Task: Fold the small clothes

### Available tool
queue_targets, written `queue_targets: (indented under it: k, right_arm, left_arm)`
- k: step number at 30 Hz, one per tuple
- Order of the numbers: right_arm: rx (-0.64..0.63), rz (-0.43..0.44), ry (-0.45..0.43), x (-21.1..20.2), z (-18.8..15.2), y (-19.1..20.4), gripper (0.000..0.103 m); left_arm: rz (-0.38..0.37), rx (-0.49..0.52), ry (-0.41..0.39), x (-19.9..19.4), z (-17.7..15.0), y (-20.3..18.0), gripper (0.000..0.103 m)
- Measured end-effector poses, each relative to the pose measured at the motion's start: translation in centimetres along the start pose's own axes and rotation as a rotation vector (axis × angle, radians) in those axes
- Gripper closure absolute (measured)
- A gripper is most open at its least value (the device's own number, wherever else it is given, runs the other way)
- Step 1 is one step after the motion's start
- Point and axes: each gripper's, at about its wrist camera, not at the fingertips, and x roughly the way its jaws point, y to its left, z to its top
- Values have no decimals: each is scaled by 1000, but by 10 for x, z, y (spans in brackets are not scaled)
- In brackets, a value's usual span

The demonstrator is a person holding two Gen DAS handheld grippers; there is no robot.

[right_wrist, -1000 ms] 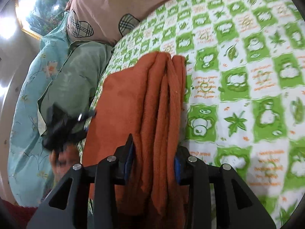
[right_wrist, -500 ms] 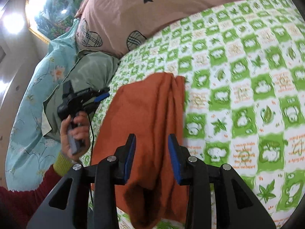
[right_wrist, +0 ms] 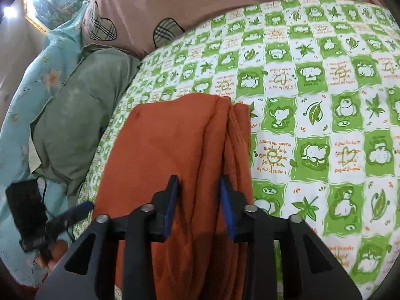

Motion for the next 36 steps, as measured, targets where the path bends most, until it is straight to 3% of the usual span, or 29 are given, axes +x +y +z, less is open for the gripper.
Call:
queue_targets:
  k: [1, 3, 7, 8, 12, 15, 20, 21, 24, 27, 30, 35, 36]
  right_arm:
    - [-1, 6, -1, 0, 1, 1, 90]
    - [-3, 31, -26, -11, 2, 6, 91]
    - [-31, 80, -184, -57, -3, 18, 92]
    - [-28, 62, -189, -58, -5, 15, 92]
    - [55, -35, -70, -14, -16, -23, 92]
    - [105, 1, -80, -5, -21, -38, 92]
    - [76, -64, -79, -19, -20, -27, 91]
    - [77, -84, -84, -25, -20, -25, 88]
    - [57, -149, -144, -46, -19, -5, 87]
    - [-10, -89, -191, -59, -16, 29, 87]
    - [-37, 11, -121, -35, -2, 48, 87]
    - [36, -15, -28, 27, 20, 26, 88]
    - [56, -75, -51, 34, 23, 12, 96]
  left_arm:
    - [-2, 10, 10, 0, -6, -2, 75]
    - [-4, 26, 31, 2, -13, -5, 75]
    - [-14, 50, 30, -6, -19, -13, 75]
    - [-5, 55, 26, -5, -20, -15, 75]
    - [25, 53, 60, 17, -31, -13, 76]
    - [54, 26, 72, 34, -40, -8, 79]
    - [76, 35, 64, 32, -43, -15, 78]
    - [69, 32, 67, 31, -43, -14, 78]
    - [56, 21, 71, 29, -42, -11, 78]
    - [69, 29, 66, 29, -44, -14, 78]
    - [82, 40, 65, 30, -44, -18, 78]
    - [69, 34, 69, 29, -44, -16, 78]
    - [64, 31, 69, 30, -44, -15, 78]
